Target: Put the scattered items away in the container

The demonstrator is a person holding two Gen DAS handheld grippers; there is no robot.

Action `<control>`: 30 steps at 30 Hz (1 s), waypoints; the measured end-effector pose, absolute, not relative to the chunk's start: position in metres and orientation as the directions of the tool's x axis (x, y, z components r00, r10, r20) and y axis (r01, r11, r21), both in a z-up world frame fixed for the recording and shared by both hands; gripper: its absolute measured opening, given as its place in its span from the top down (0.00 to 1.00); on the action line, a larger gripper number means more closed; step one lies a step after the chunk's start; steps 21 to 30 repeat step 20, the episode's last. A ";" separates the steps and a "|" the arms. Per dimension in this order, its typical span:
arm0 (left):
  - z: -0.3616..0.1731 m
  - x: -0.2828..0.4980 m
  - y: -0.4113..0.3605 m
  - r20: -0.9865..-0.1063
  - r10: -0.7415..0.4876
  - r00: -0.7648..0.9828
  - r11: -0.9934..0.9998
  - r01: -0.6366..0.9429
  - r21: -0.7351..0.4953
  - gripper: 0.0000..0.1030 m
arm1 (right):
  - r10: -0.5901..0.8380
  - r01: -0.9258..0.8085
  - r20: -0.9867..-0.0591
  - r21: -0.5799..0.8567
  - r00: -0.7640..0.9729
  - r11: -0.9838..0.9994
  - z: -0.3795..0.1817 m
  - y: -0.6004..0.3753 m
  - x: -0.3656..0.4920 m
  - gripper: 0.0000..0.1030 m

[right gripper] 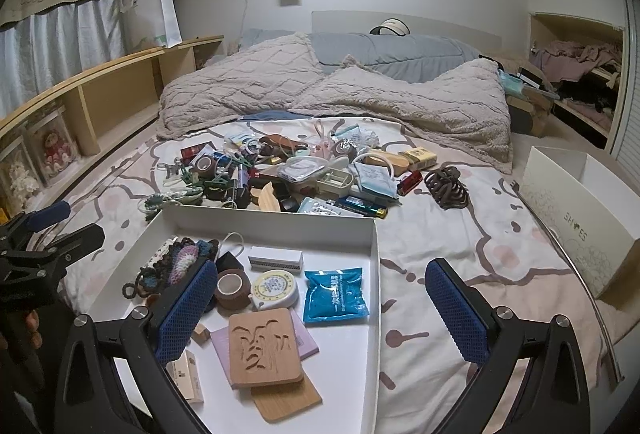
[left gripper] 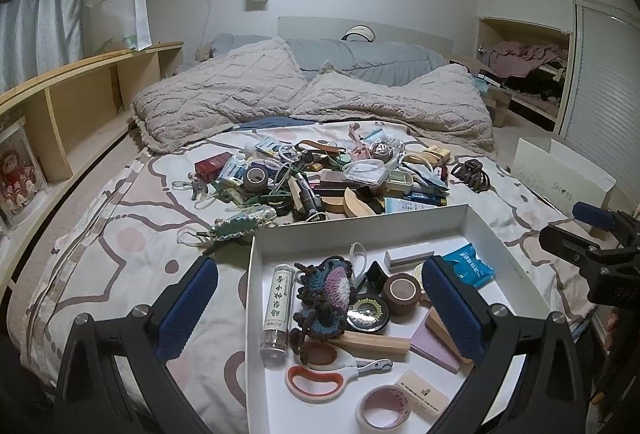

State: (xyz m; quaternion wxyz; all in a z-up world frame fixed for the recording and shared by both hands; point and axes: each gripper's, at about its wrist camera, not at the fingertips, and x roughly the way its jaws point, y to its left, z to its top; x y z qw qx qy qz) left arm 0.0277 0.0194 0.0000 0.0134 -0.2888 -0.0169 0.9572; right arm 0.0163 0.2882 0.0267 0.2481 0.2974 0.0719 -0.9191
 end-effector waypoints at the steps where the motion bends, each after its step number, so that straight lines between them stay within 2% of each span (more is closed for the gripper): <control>1: -0.001 0.028 0.019 -0.554 0.034 -0.832 -0.999 -0.015 -0.038 0.00 | -0.413 0.500 -0.583 0.015 -0.699 -0.866 0.027 0.288 0.017 0.00; 30: -0.002 0.028 0.015 -0.559 0.036 -0.828 -0.999 -0.010 -0.049 0.00 | -0.416 0.503 -0.585 0.017 -0.696 -0.864 0.027 0.282 0.018 0.00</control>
